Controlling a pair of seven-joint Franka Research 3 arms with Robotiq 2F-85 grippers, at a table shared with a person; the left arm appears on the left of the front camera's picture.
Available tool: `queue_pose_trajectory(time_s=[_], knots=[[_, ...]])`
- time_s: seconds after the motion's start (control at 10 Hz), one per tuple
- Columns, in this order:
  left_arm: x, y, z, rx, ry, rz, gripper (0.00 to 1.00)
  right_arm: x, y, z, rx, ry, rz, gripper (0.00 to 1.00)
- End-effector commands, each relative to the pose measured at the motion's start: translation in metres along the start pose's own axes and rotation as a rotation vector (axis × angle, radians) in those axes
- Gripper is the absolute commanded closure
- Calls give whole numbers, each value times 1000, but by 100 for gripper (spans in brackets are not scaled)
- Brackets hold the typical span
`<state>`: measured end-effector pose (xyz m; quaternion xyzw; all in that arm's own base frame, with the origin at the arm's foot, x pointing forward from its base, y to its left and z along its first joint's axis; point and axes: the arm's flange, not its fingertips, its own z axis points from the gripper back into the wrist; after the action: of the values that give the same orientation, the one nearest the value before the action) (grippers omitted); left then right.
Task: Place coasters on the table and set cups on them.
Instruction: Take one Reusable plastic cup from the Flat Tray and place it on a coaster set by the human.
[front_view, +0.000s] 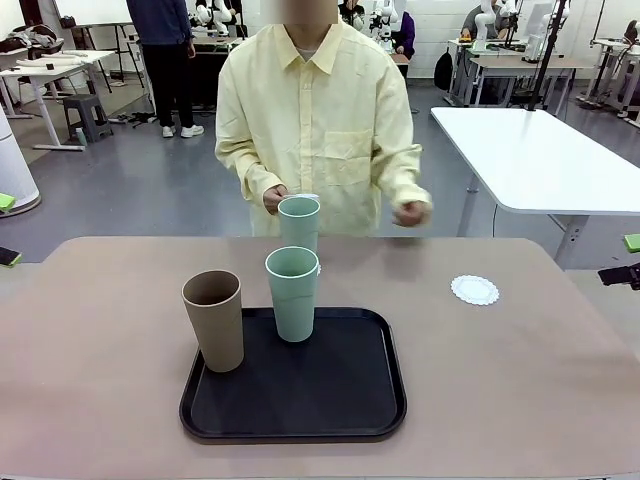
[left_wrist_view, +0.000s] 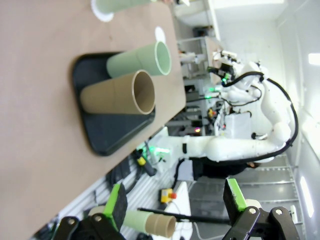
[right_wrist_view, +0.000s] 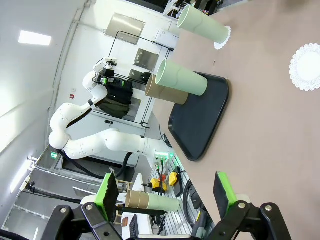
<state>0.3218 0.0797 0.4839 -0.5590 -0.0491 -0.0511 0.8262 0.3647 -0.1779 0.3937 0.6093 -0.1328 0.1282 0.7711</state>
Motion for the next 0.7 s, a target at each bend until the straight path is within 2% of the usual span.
queue_pose_trajectory(time_s=[0.0, 0.6], knots=[[-1, 0, 0, -9, 5, -19, 0, 0, 0, 1, -1, 1, -3, 0], [-1, 0, 0, -9, 5, -19, 0, 0, 0, 0, 0, 0, 0, 0]])
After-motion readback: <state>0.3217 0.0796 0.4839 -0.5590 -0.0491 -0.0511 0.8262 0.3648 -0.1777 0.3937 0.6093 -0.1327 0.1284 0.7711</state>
